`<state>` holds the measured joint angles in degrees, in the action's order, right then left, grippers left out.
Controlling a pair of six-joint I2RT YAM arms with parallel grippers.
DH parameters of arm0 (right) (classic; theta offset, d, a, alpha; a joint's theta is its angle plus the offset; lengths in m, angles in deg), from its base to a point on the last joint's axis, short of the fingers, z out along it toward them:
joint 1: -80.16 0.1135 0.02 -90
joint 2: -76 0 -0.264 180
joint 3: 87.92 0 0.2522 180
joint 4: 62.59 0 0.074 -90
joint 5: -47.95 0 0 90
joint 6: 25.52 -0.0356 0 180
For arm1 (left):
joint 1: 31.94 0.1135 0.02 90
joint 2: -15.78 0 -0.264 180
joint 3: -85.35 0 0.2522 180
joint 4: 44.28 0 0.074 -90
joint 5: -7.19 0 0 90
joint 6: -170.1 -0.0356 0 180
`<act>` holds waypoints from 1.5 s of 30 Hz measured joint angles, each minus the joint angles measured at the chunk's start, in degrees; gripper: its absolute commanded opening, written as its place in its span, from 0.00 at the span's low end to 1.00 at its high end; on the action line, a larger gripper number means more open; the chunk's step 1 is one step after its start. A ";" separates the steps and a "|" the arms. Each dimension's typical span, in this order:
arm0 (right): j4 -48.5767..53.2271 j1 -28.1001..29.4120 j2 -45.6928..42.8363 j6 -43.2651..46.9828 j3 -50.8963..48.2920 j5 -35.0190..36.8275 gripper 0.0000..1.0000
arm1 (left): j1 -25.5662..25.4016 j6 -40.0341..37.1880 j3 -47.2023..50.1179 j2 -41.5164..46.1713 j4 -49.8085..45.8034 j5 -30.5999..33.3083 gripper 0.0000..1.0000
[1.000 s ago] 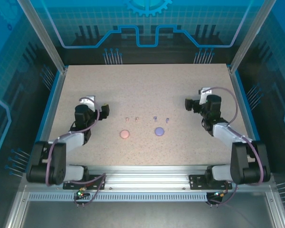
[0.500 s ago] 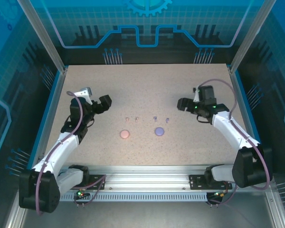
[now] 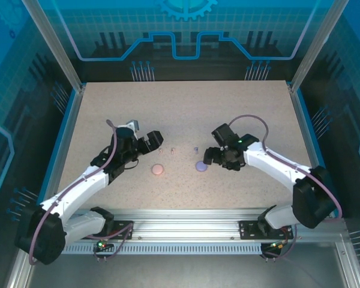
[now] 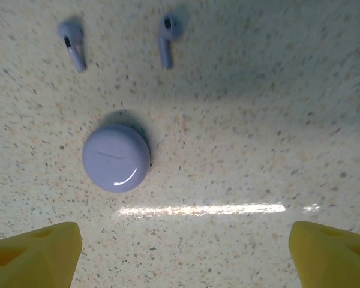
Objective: Insert wireless bluetooth earbuds into charging case
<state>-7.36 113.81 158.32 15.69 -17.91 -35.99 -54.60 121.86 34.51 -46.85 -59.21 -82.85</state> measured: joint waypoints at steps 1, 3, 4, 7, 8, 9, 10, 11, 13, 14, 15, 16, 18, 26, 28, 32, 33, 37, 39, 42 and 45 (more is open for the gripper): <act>0.59 0.83 1.66 -0.81 0.85 0.02 0.91 | -0.48 0.70 0.00 -0.48 0.07 0.20 0.99; 1.38 2.10 4.57 -1.97 2.82 0.20 0.91 | -1.25 2.14 0.00 -1.55 0.17 0.28 0.99; 1.62 2.67 5.95 -2.51 3.96 0.22 0.91 | -1.53 2.84 0.00 -2.03 0.20 0.35 0.99; 2.01 4.00 10.12 -4.00 7.37 0.46 0.91 | -1.86 3.89 0.04 -3.15 1.25 0.55 0.99; 2.01 4.26 11.54 -4.48 8.39 0.50 0.91 | -1.86 4.11 0.04 -3.34 1.70 0.63 0.99; 2.10 4.46 12.79 -5.05 9.18 0.46 0.90 | -1.86 4.46 0.04 -3.45 2.03 0.68 0.99; 2.14 4.55 13.77 -5.42 9.73 0.48 0.90 | -1.86 4.48 0.04 -3.50 2.29 0.70 0.99; 2.21 4.57 14.75 -5.84 10.23 0.52 0.90 | -1.86 4.50 0.04 -3.50 2.67 0.70 0.99; 2.34 4.61 16.46 -6.54 10.97 0.57 0.89 | -1.86 4.48 0.04 -3.54 3.19 0.72 0.99; 2.54 4.61 17.25 -6.86 11.39 0.55 0.87 | -1.86 4.46 0.04 -3.54 3.21 0.74 0.99; 2.64 4.61 18.08 -7.13 11.87 0.52 0.87 | -1.86 4.46 0.04 -3.56 3.19 0.76 0.99; 2.64 4.61 18.75 -7.30 12.22 0.52 0.85 | -1.86 4.44 0.04 -3.61 3.19 0.76 0.99; 2.69 4.61 20.13 -7.85 13.18 0.42 0.83 | -1.86 4.42 0.00 -3.87 3.15 0.76 0.99; 2.67 4.70 24.17 -8.55 16.52 -0.11 0.80 | -1.86 4.26 -0.42 -4.13 3.17 0.76 0.99; 2.69 4.79 24.59 -8.74 16.59 -0.26 0.80 | -1.86 4.26 -0.44 -4.13 3.17 0.74 0.99; 2.73 5.29 25.14 -9.27 16.59 -0.28 0.79 | -1.86 4.20 -0.92 -4.15 3.15 0.72 0.99; 2.78 5.38 25.24 -9.31 16.59 -0.33 0.78 | -1.86 4.17 -1.09 -4.15 3.17 0.72 0.99; 2.93 5.57 26.08 -9.55 16.59 -0.46 0.78 | -1.86 3.26 -1.51 -4.20 3.15 0.72 0.99; 2.95 5.73 26.64 -9.70 16.59 -0.48 0.78 | -1.86 3.15 -1.53 -4.22 3.15 0.72 0.99; 3.06 5.75 27.32 -9.73 16.59 -0.48 0.76 | -1.86 3.15 -1.73 -4.44 3.17 0.72 0.99; 3.06 5.75 27.67 -9.73 16.61 -0.48 0.73 | -1.86 3.15 -1.88 -4.68 3.15 0.68 0.99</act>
<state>-4.30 119.55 185.99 5.96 -1.30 -36.47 -56.45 125.00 32.63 -51.53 -56.07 -82.17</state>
